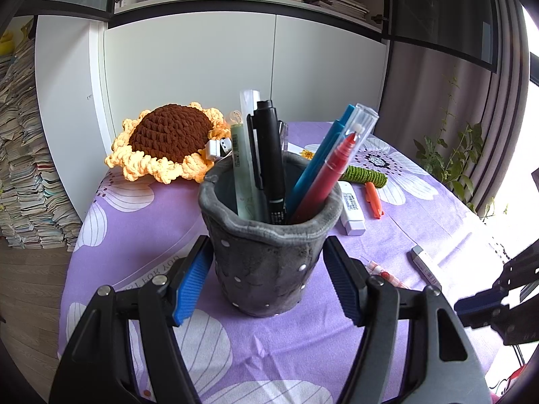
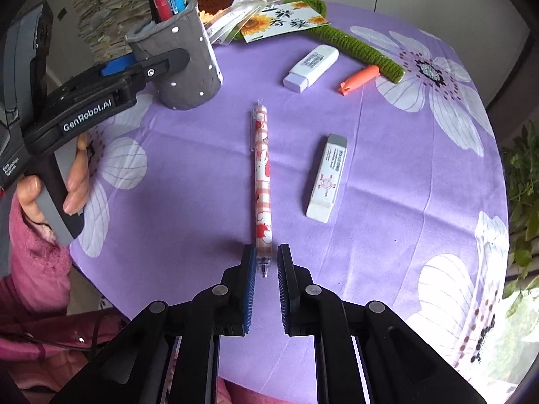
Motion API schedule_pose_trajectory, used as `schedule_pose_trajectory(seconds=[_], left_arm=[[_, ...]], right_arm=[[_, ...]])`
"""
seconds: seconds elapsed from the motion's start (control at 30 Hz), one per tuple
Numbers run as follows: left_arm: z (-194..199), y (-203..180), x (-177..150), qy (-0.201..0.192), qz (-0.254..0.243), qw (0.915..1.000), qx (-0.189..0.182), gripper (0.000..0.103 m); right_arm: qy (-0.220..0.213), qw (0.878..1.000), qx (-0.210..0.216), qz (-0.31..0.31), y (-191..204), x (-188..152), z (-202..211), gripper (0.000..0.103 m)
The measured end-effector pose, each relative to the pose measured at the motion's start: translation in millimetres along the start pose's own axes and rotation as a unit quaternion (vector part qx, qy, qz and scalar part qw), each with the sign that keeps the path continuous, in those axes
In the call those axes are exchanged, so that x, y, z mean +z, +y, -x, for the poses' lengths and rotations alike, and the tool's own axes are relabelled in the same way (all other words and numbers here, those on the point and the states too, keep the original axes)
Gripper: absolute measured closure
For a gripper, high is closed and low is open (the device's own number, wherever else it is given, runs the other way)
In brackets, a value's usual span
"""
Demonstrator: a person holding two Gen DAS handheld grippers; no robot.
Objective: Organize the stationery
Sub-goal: 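Move the right tool to the pink patterned pen and close on it, then lift the pink patterned pen with the right tool and lower it into the cup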
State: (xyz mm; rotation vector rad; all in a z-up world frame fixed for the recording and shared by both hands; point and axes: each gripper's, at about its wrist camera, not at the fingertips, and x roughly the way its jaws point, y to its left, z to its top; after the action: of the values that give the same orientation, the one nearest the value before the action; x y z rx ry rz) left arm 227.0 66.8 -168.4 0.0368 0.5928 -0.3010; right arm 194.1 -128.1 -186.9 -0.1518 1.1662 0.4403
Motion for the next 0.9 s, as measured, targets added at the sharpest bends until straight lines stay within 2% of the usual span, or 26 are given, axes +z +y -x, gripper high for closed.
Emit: schedule_pose_trajectory(seconds=[0.13, 0.23, 0.4, 0.6, 0.63, 0.7, 0.73, 0.83, 0.9], left_arm=[[0.0, -0.1, 0.0, 0.0, 0.001, 1.0, 0.0, 0.036], [0.3, -0.3, -0.2, 0.0, 0.001, 1.0, -0.001, 0.036], [1.5, -1.2, -0.5, -0.002, -0.001, 1.0, 0.0, 0.036], [4.3, -2.9, 0.1, -0.007, -0.003, 1.0, -0.002, 0.032], [5.5, -2.7, 0.5, -0.01, -0.003, 0.9999, 0.001, 0.029], [8.3, -0.1, 2.1, -0.021, 0.004, 0.9997, 0.011, 0.026], [8.6, 1.8, 3.0, -0.022, 0.008, 0.9997, 0.009, 0.025], [9.1, 5.3, 4.5, -0.025, 0.019, 0.9995, 0.009, 0.026], [10.7, 3.4, 4.5, -0.031, 0.014, 0.9993, 0.012, 0.031]], right_arm=[[-0.039, 0.999, 0.011, -0.013, -3.0, 23.2, 11.7, 0.092], [-0.053, 0.998, 0.015, -0.005, -0.8, 45.8, 9.9, 0.091], [-0.045, 0.999, 0.018, 0.014, 6.5, 73.9, -8.6, 0.091], [-0.032, 0.999, 0.02, 0.022, 11.8, 80.5, -21.7, 0.089], [-0.031, 0.999, 0.021, 0.022, 11.7, 81.6, -23.5, 0.088], [-0.03, 0.999, 0.021, 0.024, 11.9, 84.2, -26.7, 0.073], [-0.03, 0.999, 0.019, 0.025, 13.1, 83.5, -26.7, 0.068], [-0.029, 0.999, 0.01, 0.031, 17.1, 87.3, -32.4, 0.066], [-0.023, 0.999, 0.007, 0.034, 20.3, 90.2, -38.5, 0.066]])
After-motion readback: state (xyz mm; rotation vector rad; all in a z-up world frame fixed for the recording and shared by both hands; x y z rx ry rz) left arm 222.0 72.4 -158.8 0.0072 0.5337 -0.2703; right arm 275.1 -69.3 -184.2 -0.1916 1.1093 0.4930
